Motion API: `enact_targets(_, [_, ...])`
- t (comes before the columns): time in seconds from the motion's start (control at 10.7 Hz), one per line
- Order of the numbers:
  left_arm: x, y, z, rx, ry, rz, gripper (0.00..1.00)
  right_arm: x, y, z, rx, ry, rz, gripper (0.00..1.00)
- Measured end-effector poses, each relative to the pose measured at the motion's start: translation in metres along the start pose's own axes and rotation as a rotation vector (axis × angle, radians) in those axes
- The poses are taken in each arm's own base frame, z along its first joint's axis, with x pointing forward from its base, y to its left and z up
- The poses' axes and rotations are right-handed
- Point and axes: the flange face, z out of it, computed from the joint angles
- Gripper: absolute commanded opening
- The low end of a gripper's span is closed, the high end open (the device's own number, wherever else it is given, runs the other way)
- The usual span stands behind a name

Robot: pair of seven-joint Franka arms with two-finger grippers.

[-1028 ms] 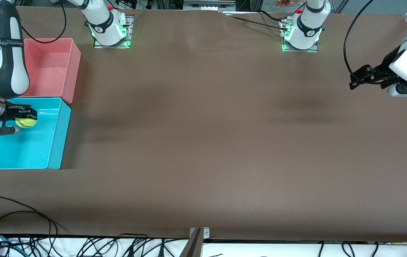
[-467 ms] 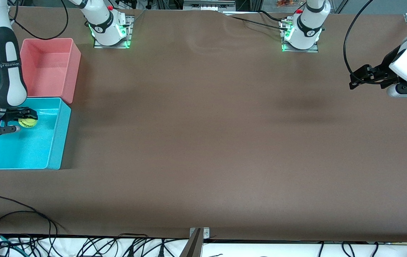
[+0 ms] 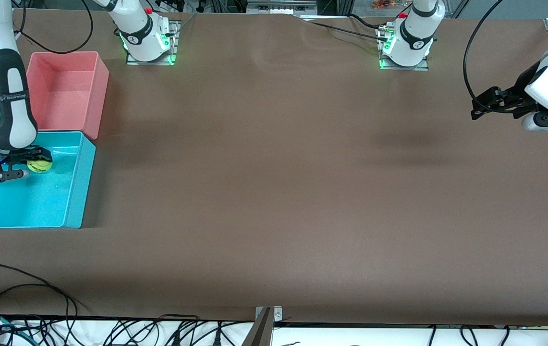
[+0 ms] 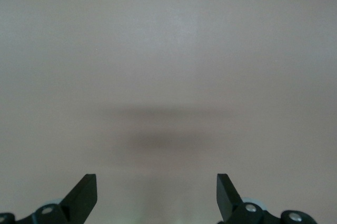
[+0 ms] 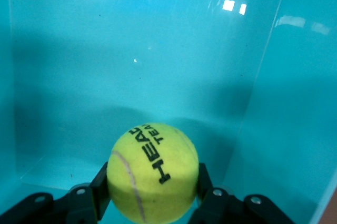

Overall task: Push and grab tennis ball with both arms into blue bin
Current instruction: 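Lower the ball into the blue bin and open the right gripper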

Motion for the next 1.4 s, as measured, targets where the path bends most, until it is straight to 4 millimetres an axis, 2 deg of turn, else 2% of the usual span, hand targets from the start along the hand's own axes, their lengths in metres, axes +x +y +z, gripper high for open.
enact_targets(0.09, [0.0, 0.0, 0.0, 0.0, 0.0, 0.001, 1.0, 0.0, 0.001, 0.002, 0.002, 0.006, -0.003, 0.4])
enact_targets(0.19, [0.0, 0.001, 0.0, 0.0, 0.0, 0.002, 1.0, 0.001, 0.002, 0.004, -0.001, 0.008, -0.006, 0.42])
enact_targets(0.28, [0.0, 0.002, 0.0, 0.0, 0.0, 0.003, 1.0, 0.001, 0.002, 0.005, -0.001, 0.01, -0.004, 0.55])
enact_targets(0.37, [-0.001, 0.003, 0.0, 0.001, -0.001, 0.006, 1.0, 0.001, 0.002, 0.007, 0.0, 0.01, -0.004, 1.0])
enact_targets(1.12, [-0.001, 0.004, 0.0, 0.001, -0.006, 0.008, 1.0, 0.003, 0.002, 0.006, -0.002, 0.014, -0.005, 1.0])
enact_targets(1.4, [-0.001, 0.004, 0.0, 0.001, -0.006, 0.008, 1.0, 0.015, 0.005, -0.012, -0.004, 0.034, -0.011, 1.0])
